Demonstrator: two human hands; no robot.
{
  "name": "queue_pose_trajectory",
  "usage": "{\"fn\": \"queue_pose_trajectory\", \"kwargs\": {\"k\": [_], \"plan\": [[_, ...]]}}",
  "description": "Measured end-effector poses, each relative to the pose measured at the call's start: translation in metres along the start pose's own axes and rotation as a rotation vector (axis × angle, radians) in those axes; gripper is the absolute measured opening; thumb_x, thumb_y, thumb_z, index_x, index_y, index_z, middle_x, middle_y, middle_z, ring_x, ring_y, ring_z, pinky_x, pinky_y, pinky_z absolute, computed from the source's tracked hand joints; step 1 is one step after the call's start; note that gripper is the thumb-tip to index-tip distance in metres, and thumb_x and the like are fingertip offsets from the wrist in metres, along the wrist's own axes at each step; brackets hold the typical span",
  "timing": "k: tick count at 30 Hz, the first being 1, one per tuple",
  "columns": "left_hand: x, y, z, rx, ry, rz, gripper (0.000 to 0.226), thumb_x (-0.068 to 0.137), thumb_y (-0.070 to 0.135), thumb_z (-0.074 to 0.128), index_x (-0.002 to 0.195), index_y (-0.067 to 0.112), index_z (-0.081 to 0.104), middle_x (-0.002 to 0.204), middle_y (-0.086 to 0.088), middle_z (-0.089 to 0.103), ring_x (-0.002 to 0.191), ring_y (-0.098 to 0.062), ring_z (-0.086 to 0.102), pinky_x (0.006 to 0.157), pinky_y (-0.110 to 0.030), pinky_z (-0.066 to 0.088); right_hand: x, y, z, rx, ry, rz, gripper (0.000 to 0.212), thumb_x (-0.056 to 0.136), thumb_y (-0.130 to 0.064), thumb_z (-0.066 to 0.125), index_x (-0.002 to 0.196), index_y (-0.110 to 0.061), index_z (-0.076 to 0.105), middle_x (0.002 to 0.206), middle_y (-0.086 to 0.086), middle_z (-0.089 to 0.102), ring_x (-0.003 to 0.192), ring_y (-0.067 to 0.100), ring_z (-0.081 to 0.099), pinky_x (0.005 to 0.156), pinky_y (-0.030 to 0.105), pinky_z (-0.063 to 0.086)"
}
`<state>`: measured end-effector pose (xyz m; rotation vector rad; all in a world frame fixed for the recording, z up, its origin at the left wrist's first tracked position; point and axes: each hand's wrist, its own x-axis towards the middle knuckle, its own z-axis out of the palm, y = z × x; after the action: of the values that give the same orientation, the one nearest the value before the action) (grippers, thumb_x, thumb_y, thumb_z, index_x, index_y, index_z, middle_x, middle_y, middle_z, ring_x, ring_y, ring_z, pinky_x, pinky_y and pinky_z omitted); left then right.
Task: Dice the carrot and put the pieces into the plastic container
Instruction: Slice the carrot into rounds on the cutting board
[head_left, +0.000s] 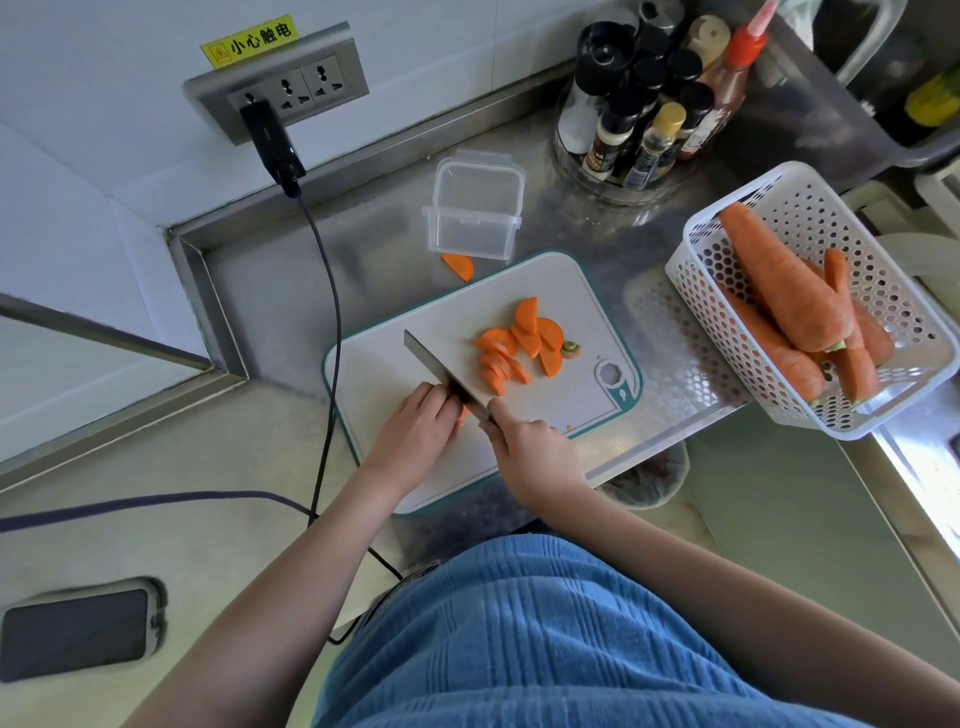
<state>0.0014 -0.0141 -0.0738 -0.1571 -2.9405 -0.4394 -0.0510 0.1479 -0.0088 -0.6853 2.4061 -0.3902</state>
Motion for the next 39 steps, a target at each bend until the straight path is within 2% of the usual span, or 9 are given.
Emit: {"fn": "queue_pose_trajectory", "kwargs": {"k": [9,15,18,25,28,31,34,36,39], "plan": [[-0.005,-0.002,0.003,-0.017,-0.001,-0.014,0.019,0.09,0.016,0.047,0.086,0.002,0.06,0.087,-0.013,0.056,0.086,-0.027,0.049,0.07,-0.041,0.053,0.0,-0.001,0.002,-0.097,-0.035,-0.015,0.024,0.105,-0.035,0.026,0.114,-0.014,0.036,0.073,0.012,0.051,0.064,0.028,0.045,0.057,0.033,0.035],[-0.007,-0.002,0.0,-0.096,0.011,0.007,0.013,0.084,0.012,0.05,0.096,0.007,0.049,0.088,-0.014,0.056,0.087,-0.027,0.048,0.072,-0.04,0.053,0.005,-0.002,0.012,-0.149,-0.038,-0.032,0.02,0.105,-0.032,0.029,0.116,-0.016,0.033,0.071,0.01,0.049,0.066,0.032,0.055,0.055,0.034,0.037],[-0.004,-0.003,-0.003,-0.138,0.005,0.024,0.021,0.074,0.002,0.054,0.092,0.01,0.045,0.084,-0.014,0.053,0.085,-0.028,0.046,0.07,-0.041,0.054,0.011,-0.003,0.016,-0.108,-0.048,0.006,0.009,0.103,-0.019,0.036,0.111,-0.017,0.032,0.072,0.009,0.049,0.071,0.035,0.059,0.056,0.035,0.038],[-0.002,-0.001,-0.006,-0.113,-0.057,-0.027,0.025,0.071,0.002,0.037,0.087,0.001,0.055,0.083,-0.014,0.054,0.083,-0.028,0.048,0.073,-0.042,0.052,0.027,-0.013,0.011,-0.108,-0.09,0.0,0.036,0.092,0.002,0.036,0.124,-0.014,0.036,0.093,0.016,0.063,0.085,0.038,0.062,0.064,0.036,0.038],[-0.003,0.001,-0.005,-0.111,-0.049,-0.059,0.023,0.072,0.001,0.04,0.086,0.0,0.058,0.085,-0.014,0.056,0.084,-0.028,0.049,0.075,-0.04,0.05,0.027,-0.01,0.011,-0.088,-0.072,-0.001,0.029,0.094,-0.002,0.037,0.12,-0.015,0.037,0.093,0.016,0.063,0.085,0.038,0.062,0.064,0.035,0.038],[-0.005,0.002,-0.004,-0.106,-0.024,-0.07,0.011,0.074,0.001,0.052,0.083,0.002,0.058,0.085,-0.012,0.057,0.084,-0.026,0.049,0.073,-0.039,0.048,0.025,-0.001,0.008,-0.033,-0.016,0.015,0.02,0.101,-0.018,0.036,0.121,-0.017,0.039,0.091,0.017,0.064,0.084,0.039,0.062,0.064,0.036,0.039],[-0.005,-0.001,-0.001,-0.096,0.006,-0.047,0.009,0.075,0.0,0.067,0.079,0.003,0.059,0.081,-0.01,0.056,0.079,-0.026,0.051,0.072,-0.036,0.047,0.019,0.012,-0.003,0.01,0.032,0.039,0.029,0.104,-0.032,0.032,0.129,-0.021,0.04,0.087,0.018,0.064,0.08,0.039,0.062,0.064,0.038,0.043],[-0.004,-0.001,0.0,-0.085,0.02,-0.035,0.005,0.081,0.005,0.063,0.078,0.004,0.06,0.08,-0.01,0.056,0.077,-0.026,0.052,0.07,-0.037,0.049,0.015,0.018,-0.011,-0.008,0.028,0.052,0.037,0.104,-0.033,0.031,0.14,-0.028,0.035,0.088,0.019,0.063,0.082,0.039,0.061,0.064,0.037,0.041],[-0.005,-0.001,-0.002,-0.061,0.012,-0.029,0.014,0.087,0.013,0.053,0.077,0.005,0.06,0.079,-0.008,0.056,0.076,-0.026,0.053,0.065,-0.038,0.051,0.008,0.019,-0.016,-0.013,0.036,0.066,0.039,0.104,-0.034,0.03,0.142,-0.03,0.033,0.081,0.015,0.058,0.081,0.038,0.06,0.062,0.034,0.037]]}}
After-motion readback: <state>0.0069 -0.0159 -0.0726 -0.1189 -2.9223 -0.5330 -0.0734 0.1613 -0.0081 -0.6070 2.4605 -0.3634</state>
